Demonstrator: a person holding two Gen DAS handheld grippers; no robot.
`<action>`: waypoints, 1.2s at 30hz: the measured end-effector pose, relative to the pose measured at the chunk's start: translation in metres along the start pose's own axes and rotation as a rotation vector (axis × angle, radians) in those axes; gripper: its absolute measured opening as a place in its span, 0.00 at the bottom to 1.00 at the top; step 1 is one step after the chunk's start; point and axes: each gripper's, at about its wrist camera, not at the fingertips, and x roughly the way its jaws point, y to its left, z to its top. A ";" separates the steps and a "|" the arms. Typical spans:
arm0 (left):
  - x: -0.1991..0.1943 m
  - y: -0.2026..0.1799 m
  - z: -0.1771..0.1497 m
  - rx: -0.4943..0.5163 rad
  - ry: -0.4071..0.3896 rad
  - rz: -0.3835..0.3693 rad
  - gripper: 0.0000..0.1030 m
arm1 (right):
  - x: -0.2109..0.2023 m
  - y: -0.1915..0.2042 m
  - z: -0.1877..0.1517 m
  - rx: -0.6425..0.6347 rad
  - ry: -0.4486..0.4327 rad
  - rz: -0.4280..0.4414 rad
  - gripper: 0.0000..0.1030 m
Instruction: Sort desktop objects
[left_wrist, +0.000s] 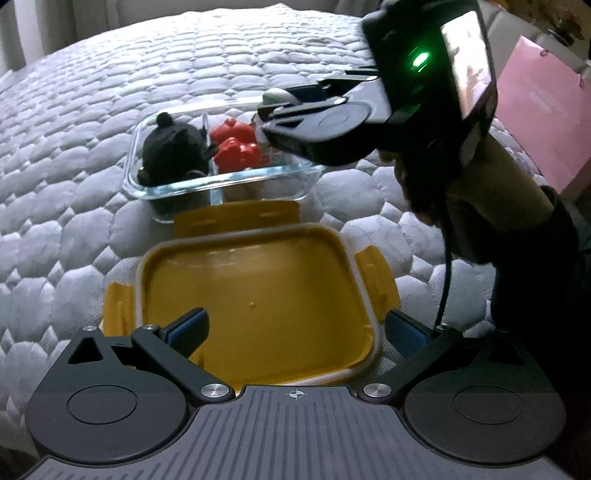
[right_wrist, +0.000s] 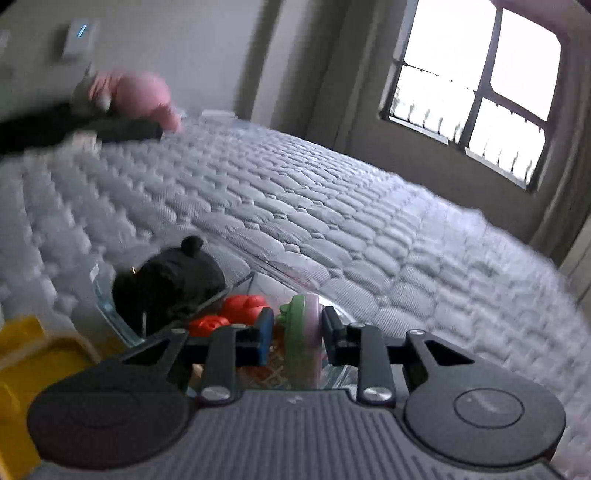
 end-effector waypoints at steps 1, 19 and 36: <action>-0.001 0.002 -0.001 -0.005 -0.003 -0.001 1.00 | 0.002 0.007 -0.001 -0.050 0.001 -0.018 0.30; 0.004 -0.002 -0.005 0.005 0.021 -0.008 1.00 | -0.035 -0.097 -0.023 0.691 -0.066 0.066 0.41; 0.010 0.008 -0.009 -0.032 0.043 -0.021 1.00 | -0.005 -0.076 -0.049 0.860 0.033 0.350 0.36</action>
